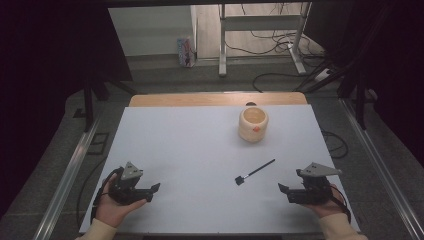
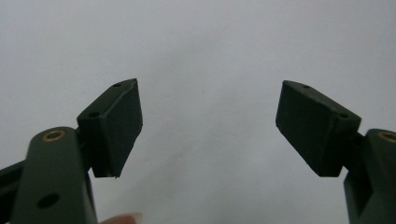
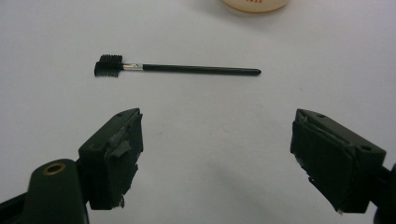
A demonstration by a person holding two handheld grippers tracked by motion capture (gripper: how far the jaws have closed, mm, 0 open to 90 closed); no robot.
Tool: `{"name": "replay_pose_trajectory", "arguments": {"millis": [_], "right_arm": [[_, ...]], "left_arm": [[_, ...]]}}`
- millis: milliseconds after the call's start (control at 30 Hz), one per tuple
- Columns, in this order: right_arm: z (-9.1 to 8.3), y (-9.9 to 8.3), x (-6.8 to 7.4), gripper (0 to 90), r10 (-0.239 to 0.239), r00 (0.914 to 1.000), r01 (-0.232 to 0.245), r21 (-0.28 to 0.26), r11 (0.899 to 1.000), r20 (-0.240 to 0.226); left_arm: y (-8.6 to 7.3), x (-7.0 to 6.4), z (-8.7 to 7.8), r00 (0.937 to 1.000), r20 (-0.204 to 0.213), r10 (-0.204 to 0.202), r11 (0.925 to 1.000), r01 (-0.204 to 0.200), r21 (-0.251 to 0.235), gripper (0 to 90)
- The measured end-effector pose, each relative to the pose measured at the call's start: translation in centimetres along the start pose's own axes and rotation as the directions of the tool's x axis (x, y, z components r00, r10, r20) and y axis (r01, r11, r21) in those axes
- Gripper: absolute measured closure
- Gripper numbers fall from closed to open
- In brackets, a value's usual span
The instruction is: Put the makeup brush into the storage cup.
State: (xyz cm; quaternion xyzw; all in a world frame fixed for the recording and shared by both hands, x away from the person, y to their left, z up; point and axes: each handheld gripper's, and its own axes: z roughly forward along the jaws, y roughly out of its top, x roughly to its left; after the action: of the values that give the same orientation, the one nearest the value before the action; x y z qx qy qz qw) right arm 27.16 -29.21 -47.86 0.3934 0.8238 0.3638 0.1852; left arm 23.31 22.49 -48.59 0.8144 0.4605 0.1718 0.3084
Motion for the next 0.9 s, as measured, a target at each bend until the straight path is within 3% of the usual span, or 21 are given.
{"name": "replay_pose_trajectory", "arguments": {"millis": [167,400,900], "right_arm": [[-0.6,-0.3,0.2,17.4,0.009,0.9999,-0.009,-0.007,1.000,0.008],[-0.7,-0.3,0.2,18.1,0.012,0.9998,-0.012,-0.007,1.000,0.014],[0.1,0.2,-0.1,18.2,0.018,0.9998,-0.018,0.005,1.000,0.012]], "left_arm": [[0.6,-0.6,0.0,0.9999,0.008,0.014,0.9999,-0.014,0.000,24.5],[1.8,-1.8,0.1,0.9970,0.031,0.071,0.9974,-0.071,0.007,24.7],[4.9,-4.0,1.7,0.9844,0.084,0.155,0.9868,-0.158,0.036,24.6]]}}
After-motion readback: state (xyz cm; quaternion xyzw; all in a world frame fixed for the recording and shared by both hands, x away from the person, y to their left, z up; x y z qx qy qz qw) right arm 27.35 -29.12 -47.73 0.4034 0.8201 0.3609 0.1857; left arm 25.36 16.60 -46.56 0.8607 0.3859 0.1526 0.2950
